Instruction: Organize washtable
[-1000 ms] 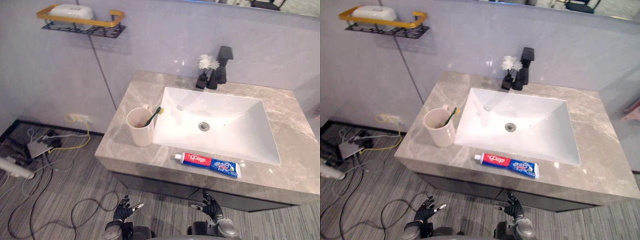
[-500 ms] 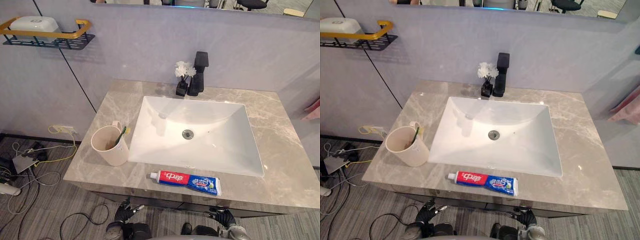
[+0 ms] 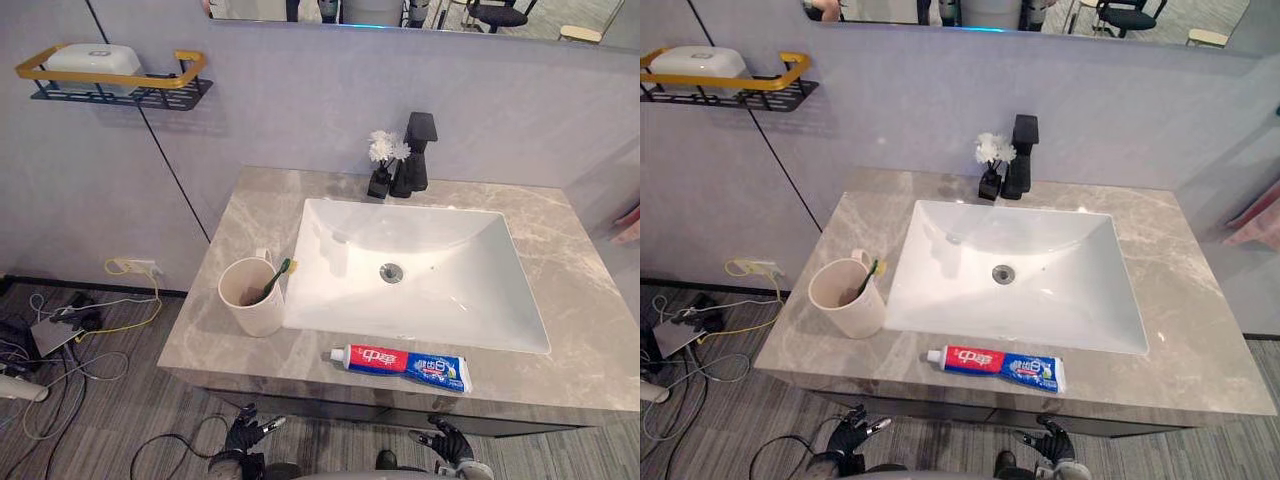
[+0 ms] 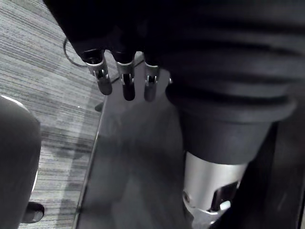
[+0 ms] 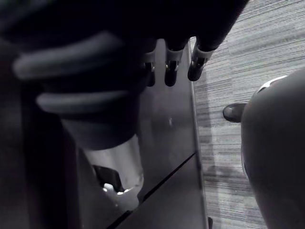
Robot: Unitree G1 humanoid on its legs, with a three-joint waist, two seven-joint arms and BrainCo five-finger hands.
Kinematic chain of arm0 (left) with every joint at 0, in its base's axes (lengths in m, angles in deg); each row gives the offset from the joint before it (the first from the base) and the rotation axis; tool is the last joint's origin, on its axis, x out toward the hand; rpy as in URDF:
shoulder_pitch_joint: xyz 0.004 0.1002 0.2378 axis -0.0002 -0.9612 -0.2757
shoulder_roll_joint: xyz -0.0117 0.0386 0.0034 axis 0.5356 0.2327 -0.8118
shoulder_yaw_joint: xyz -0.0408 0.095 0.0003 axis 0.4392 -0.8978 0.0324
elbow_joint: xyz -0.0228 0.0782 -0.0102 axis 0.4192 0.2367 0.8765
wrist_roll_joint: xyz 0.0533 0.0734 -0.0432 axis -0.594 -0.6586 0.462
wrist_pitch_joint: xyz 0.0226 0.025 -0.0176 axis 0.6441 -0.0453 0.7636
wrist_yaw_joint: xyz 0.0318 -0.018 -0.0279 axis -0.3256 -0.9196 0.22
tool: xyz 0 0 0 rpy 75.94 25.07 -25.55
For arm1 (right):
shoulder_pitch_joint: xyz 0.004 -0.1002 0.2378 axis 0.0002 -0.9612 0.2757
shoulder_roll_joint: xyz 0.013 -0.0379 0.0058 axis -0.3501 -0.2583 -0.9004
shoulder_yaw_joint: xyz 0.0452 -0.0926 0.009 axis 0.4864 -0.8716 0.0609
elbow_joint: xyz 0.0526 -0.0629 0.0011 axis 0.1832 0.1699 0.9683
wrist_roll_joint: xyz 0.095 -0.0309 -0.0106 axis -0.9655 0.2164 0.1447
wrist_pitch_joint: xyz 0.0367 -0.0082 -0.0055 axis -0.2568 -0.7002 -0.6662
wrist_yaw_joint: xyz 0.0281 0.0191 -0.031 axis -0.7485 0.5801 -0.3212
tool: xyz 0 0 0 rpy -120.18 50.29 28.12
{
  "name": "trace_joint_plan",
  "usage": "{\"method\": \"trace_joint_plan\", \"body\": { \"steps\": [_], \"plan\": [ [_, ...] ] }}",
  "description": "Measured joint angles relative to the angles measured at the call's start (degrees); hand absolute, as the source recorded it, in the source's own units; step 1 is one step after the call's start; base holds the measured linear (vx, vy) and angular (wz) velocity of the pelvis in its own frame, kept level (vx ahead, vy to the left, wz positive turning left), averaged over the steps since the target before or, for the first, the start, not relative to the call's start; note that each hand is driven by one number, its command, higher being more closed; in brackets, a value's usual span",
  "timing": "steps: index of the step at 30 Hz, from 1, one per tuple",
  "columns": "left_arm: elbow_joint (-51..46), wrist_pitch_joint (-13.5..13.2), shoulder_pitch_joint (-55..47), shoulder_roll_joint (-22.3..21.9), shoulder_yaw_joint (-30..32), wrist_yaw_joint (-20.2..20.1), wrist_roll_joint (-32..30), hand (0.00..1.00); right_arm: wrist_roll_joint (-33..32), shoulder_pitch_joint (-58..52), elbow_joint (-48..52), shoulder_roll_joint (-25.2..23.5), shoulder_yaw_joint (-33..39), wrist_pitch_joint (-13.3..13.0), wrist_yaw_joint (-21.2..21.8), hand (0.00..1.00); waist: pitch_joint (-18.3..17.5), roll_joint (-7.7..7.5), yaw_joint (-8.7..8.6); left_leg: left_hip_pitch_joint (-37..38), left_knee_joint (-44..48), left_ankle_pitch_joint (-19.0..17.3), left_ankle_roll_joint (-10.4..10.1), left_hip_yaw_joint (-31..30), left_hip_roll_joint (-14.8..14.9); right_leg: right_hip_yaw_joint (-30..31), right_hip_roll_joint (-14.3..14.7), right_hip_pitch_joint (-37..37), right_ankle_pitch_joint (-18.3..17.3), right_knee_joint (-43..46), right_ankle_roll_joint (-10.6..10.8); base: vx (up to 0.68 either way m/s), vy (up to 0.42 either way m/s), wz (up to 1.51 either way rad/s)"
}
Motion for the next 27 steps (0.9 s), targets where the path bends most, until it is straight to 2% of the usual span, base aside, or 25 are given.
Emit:
{"method": "trace_joint_plan", "body": {
  "steps": [4,13,27],
  "plan": [
    [0.7,-0.3,0.1,0.2,0.0,-0.1,0.0,0.00,0.1,0.0,-0.2,0.1,0.8,0.0,0.0,0.00,-0.2,-0.32,-0.06,0.8,-2.2,1.2,-0.1,-0.2,-0.3,0.3,0.1,0.0,0.7,-1.0,-0.1,-0.05,-0.021,-0.03],
    [2.3,-0.5,0.0,0.4,1.1,0.0,-0.4,0.00,1.1,0.0,-2.9,2.5,1.4,-0.1,0.0,0.00,-1.3,-0.30,-0.26,3.2,-4.1,1.5,0.0,-1.9,-1.2,1.0,-0.2,1.7,1.0,-2.0,0.4,-0.01,-0.002,-0.02],
    [2.4,-0.5,0.1,0.6,0.4,0.1,1.1,0.00,-0.7,1.1,-4.8,2.9,1.8,-0.1,-0.1,0.00,-1.4,-0.09,-0.07,2.6,-6.7,2.5,0.3,-4.0,-2.0,-2.0,-0.9,1.2,1.2,-3.4,0.8,0.02,0.002,0.08]
  ]
}}
